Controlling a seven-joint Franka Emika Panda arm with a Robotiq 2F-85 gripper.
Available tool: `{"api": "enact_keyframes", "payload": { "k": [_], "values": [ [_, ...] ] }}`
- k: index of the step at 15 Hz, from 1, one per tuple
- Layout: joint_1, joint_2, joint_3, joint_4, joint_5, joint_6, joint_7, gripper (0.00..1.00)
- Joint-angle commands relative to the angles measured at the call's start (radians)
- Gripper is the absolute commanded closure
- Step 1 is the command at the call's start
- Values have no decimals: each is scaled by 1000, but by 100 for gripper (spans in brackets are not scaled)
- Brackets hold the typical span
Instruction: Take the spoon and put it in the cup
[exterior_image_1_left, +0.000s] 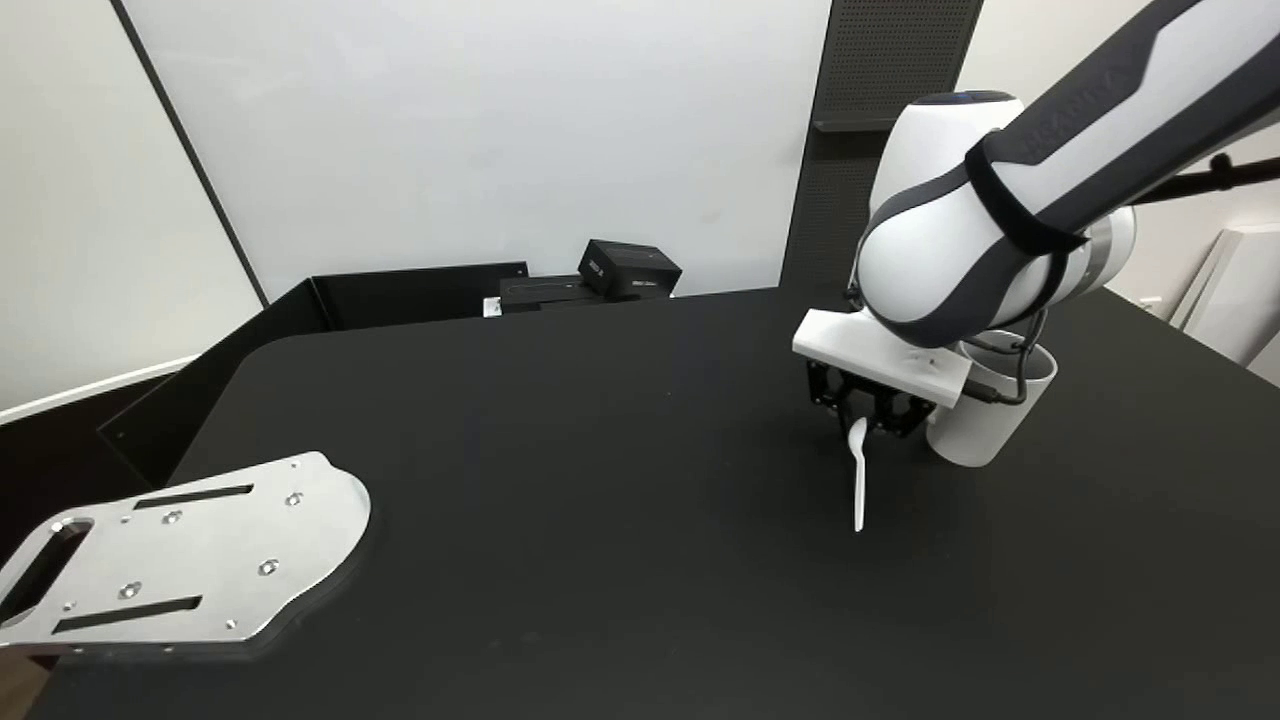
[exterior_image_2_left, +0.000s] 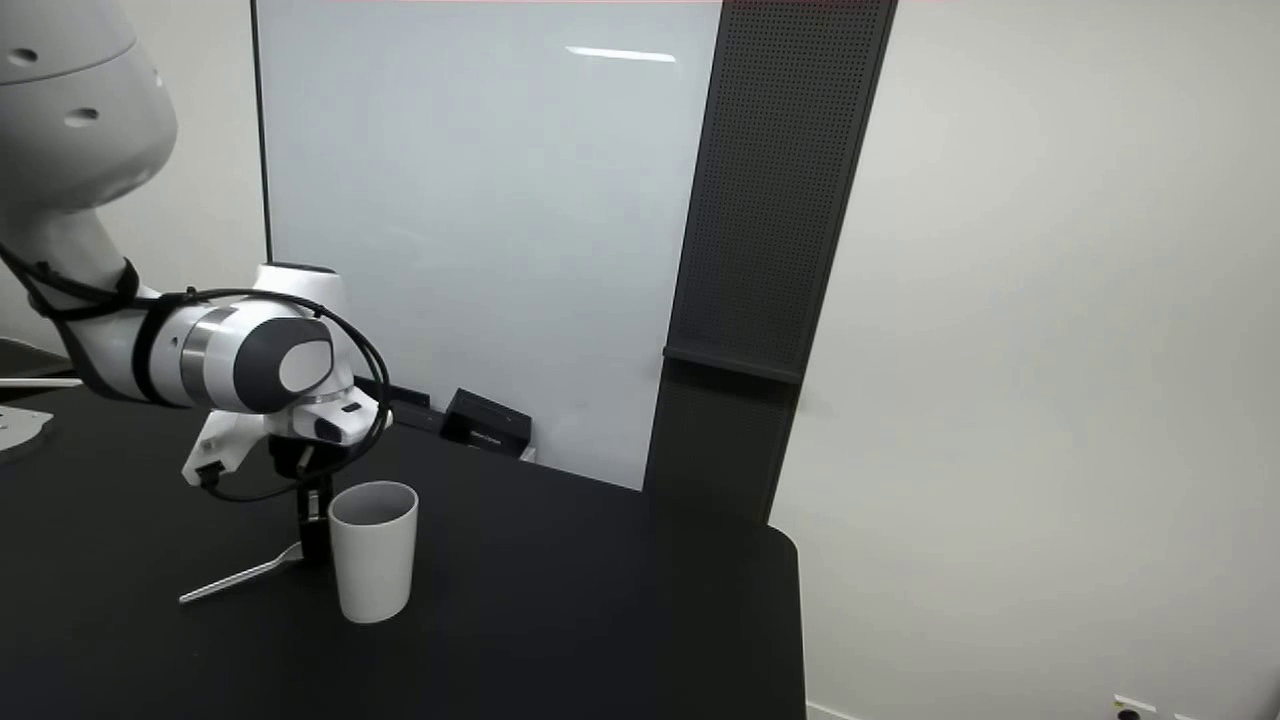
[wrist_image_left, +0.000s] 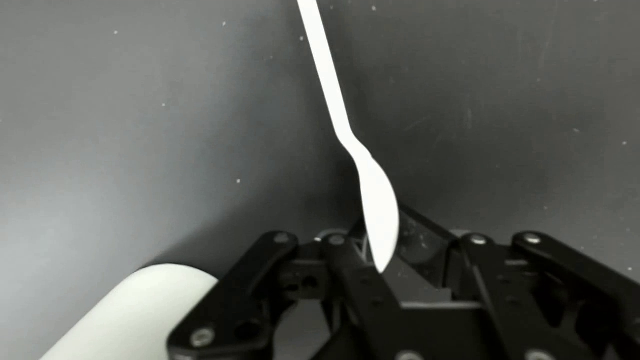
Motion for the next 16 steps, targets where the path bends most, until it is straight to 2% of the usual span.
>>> {"api": "enact_keyframes", "payload": {
  "k": [1,10,16],
  "values": [
    [31,16,-22,49,-5,-59,45,97],
    [133,-71,-71,97,-93,-109,122,97],
    [191,-150,-145,75,-275,-96,230,97]
  ]
}}
